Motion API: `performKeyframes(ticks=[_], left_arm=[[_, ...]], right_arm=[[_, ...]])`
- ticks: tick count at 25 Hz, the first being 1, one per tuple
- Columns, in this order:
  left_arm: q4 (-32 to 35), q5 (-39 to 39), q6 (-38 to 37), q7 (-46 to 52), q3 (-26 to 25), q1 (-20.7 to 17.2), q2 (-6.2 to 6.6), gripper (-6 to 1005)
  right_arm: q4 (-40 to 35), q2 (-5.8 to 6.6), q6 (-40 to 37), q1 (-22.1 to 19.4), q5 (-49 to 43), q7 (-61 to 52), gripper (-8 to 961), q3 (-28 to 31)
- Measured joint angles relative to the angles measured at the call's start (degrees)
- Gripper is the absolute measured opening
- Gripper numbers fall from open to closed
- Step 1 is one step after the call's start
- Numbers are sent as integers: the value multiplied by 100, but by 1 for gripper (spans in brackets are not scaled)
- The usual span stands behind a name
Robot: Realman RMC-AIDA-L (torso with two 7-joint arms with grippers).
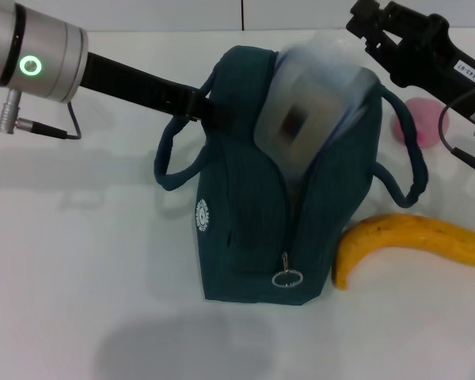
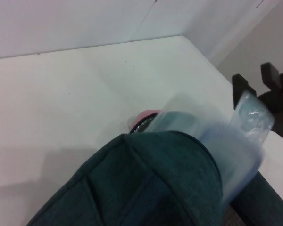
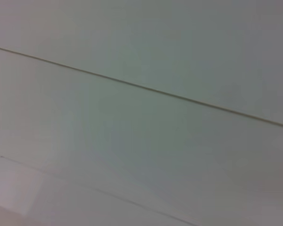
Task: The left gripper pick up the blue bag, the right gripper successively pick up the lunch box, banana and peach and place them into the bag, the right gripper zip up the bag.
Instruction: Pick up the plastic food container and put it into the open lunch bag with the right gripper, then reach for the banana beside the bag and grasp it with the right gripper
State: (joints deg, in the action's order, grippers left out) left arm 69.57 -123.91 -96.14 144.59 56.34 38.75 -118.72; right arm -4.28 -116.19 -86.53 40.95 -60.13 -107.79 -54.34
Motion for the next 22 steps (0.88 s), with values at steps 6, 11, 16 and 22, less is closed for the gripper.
performKeyframes(ticks=[6,11,16,22], left_arm=[[4,0,0,-1,0,-10,8,42],[-9,0,0,-1,-1,-36,12,42],[-23,-10,-1,-1,-69,-70,16,42],[0,-1,-1,-1,-71,-110,26,42]], right_arm=[[-86,10,81,-46,16,12,314,55],[-835,113,302,-325,-82,372,483,-131],[-1619,267,413,-797,-648,915,604,-205],[-2510,424,352,-946,-2388,1264,774,-228]])
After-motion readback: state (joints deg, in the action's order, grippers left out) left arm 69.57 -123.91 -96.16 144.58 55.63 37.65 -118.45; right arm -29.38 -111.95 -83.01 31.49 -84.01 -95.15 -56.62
